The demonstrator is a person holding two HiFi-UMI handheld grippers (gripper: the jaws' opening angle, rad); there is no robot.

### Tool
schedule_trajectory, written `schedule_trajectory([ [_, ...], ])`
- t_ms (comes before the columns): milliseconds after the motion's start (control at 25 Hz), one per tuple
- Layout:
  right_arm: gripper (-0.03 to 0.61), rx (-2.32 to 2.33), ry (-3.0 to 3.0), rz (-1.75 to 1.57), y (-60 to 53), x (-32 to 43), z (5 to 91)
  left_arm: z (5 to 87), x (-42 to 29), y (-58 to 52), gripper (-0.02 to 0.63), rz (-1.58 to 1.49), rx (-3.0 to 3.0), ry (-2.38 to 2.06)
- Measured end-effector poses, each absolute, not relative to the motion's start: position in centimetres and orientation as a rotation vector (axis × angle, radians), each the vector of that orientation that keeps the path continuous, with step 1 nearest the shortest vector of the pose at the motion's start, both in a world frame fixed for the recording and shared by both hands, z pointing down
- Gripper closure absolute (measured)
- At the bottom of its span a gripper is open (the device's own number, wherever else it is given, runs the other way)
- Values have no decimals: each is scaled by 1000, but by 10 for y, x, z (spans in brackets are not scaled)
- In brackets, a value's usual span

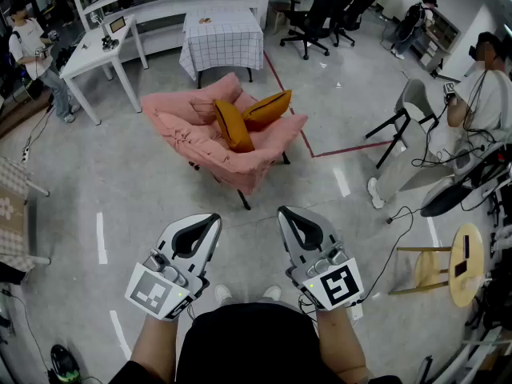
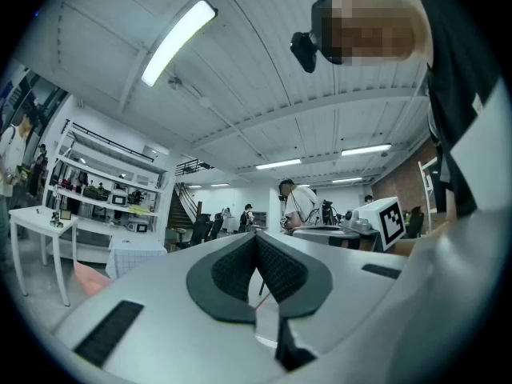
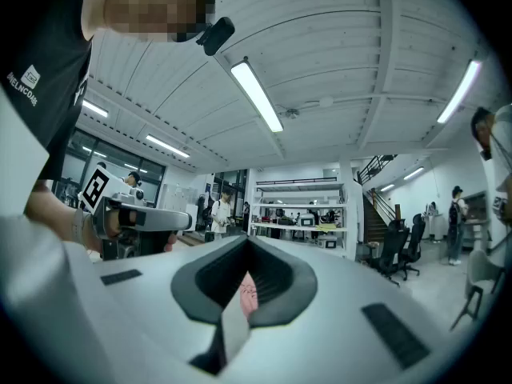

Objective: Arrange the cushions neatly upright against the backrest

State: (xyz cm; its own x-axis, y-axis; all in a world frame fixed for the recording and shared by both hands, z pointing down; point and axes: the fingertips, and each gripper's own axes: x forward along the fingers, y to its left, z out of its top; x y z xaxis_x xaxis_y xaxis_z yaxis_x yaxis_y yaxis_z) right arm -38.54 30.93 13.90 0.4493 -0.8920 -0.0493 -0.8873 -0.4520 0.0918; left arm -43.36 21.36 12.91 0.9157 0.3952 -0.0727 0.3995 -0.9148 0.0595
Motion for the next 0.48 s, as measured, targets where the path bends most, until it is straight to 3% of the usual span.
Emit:
schedule_trajectory([
  [480, 577, 2625, -1619, -121, 263, -382, 142, 140, -440, 157, 601, -46, 3025, 545],
])
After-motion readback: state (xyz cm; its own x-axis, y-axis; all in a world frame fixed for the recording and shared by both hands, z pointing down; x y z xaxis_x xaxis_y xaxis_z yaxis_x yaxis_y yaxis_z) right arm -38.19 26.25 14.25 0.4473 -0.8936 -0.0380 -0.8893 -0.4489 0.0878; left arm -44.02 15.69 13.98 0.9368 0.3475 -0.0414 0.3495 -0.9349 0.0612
